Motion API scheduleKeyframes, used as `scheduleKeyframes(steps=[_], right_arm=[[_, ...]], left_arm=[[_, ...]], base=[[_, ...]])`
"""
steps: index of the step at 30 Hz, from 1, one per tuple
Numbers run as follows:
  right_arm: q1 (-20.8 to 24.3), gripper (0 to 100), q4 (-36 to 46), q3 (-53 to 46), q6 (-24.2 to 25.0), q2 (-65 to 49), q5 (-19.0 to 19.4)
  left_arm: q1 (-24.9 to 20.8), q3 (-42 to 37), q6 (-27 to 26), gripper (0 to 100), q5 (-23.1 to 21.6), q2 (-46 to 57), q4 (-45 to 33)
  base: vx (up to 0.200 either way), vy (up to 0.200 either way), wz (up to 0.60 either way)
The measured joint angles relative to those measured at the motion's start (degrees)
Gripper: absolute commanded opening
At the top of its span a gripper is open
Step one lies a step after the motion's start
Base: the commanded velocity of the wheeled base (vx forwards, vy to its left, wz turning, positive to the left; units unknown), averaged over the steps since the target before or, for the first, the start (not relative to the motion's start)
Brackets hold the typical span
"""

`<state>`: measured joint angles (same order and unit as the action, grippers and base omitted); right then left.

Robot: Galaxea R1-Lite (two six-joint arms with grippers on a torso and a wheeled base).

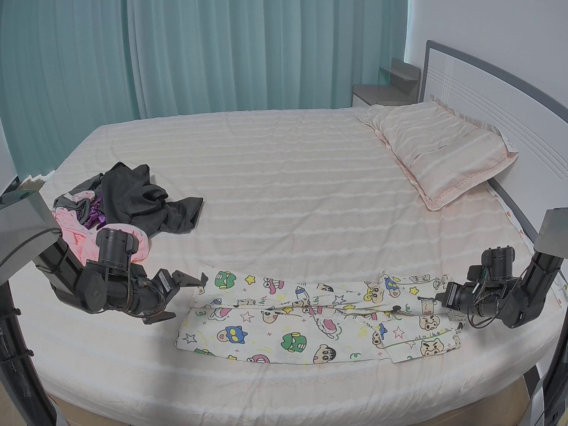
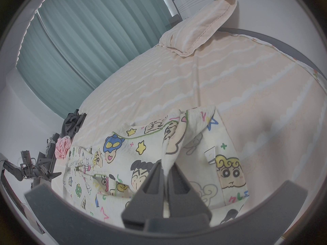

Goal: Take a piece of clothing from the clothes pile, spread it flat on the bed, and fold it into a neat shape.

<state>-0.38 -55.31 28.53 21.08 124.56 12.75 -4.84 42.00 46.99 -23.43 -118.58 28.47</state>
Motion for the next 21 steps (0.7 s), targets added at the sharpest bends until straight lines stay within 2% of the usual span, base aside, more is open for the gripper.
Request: scheduleKeyframes(steps=[7,13,21], right_arm=[[0.84,0,-2.47,-1.46,0.24,-0.20,-0.20],[1.54,0,-6.50,-3.95,0.79,-0.15,-0.17],[1.63,0,-9.67,-5.27,3.55,-0.30,-0.04]], left_arm=[[-4.85,4.28,-0.02,100,7.97,-3.55,-0.35],[-7.86,5.68,-0.61,100,8.41,-4.79,-1.54],[-8.58,9.00,-0.68,100,8.79,-5.51,-6.33]], base=[[0.000,0.000,0.00],[0.000,0.000,0.00],[0.000,0.000,0.00]])
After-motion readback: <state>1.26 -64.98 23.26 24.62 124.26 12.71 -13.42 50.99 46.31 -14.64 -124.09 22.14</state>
